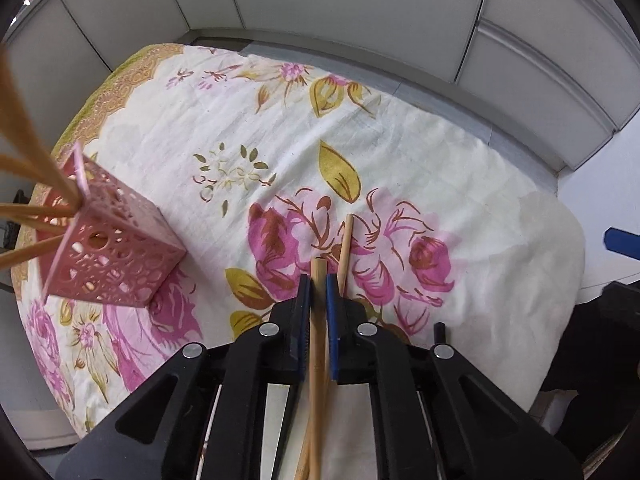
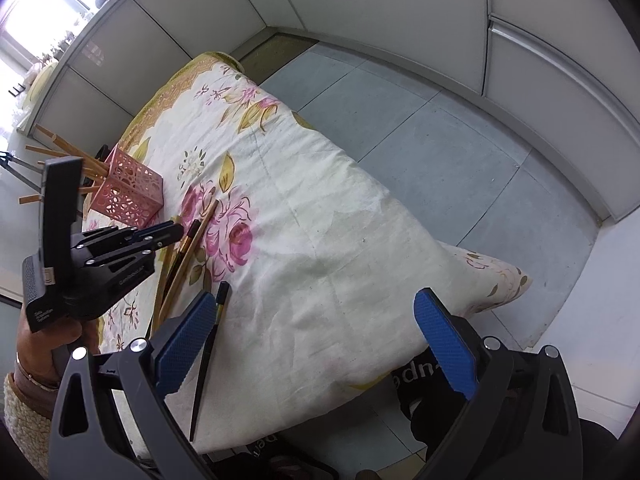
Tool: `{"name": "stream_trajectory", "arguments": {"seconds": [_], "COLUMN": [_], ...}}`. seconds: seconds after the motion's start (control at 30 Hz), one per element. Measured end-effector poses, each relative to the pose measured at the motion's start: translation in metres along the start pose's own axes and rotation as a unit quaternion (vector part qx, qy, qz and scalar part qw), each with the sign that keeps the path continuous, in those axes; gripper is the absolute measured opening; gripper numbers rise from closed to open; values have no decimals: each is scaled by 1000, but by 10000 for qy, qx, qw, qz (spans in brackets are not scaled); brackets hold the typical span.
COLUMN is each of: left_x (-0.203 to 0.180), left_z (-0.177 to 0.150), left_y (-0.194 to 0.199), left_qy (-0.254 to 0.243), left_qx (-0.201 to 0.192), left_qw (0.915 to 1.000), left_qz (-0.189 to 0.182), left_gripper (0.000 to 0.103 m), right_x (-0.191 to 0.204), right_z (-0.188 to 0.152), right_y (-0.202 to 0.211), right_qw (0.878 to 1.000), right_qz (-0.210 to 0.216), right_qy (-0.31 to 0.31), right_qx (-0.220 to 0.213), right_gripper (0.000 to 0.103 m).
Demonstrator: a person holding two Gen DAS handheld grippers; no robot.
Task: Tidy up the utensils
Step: 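Grasp a wooden chopstick from the pile with the left tool and lift it, then grasp a black chopstick with the right tool while the left tool carries its chopstick to the cup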
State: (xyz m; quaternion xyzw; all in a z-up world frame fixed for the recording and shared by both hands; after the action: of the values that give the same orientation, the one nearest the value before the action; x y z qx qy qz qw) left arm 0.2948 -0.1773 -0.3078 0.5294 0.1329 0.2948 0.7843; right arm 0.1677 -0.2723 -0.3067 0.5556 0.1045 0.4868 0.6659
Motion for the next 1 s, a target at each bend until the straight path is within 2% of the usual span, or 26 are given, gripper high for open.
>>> {"name": "stream_trajectory", "arguments": {"seconds": [0.13, 0.23, 0.4, 0.5, 0.6, 0.67, 0.8, 0.83, 0.87, 1.0], "left_x": [5, 10, 18, 24, 26, 28, 39, 42, 45, 55], "left_z": [-12, -21, -36, -44, -49, -51, -55, -56, -57, -61], "left_y": [39, 70, 119, 144, 163, 175, 191, 193, 196, 209], "left_qy": [439, 808, 1188, 1325, 1343, 1315, 1414, 1463, 1510, 1655], "left_qx": [-475, -876, -1469, -1783, -2011, -2157, -2372, -2413, -2456, -2563], "left_qw": [9979, 9927, 9817, 9747, 9702, 9675, 9611, 9593, 9575, 9520], "left_qz": [-73, -185, -250, -233, -173, -114, 28, 64, 86, 262], "left_gripper": [7, 7, 7, 7, 7, 7, 7, 7, 7, 7], "right_x": [19, 35, 59, 72, 84, 91, 97, 97, 100, 106], "right_z": [-13, -19, -28, -34, -36, -39, -51, -55, -52, -56], "right_y": [-11, -15, -25, -38, -53, -63, -83, -87, -86, -88], "right_qw": [9985, 9971, 9946, 9914, 9880, 9848, 9774, 9753, 9772, 9736], "right_qz": [269, 324, 193, -90, -468, -670, -1104, -1216, -1330, -1742], "right_qy": [-101, -131, -157, -139, -39, -24, 18, 50, 157, 484], "right_qx": [467, 674, 1007, 1295, 1468, 1605, 1801, 1843, 1648, 1391], "right_gripper": [96, 95, 88, 82, 74, 64, 52, 47, 42, 24]}}
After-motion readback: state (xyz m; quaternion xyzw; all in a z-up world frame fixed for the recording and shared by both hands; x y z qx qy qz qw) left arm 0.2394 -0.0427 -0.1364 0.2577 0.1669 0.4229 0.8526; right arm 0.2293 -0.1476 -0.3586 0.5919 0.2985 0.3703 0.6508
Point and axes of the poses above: each gripper's, at about its wrist camera, not at the fingertips, and y roughly against the way its jaws point, x to its left, z to its top, the point moved 10 cm from there along -y, roughly the way its jaws point, and after that the axes turned 4 degrees about -x, right-handed, at the moved point
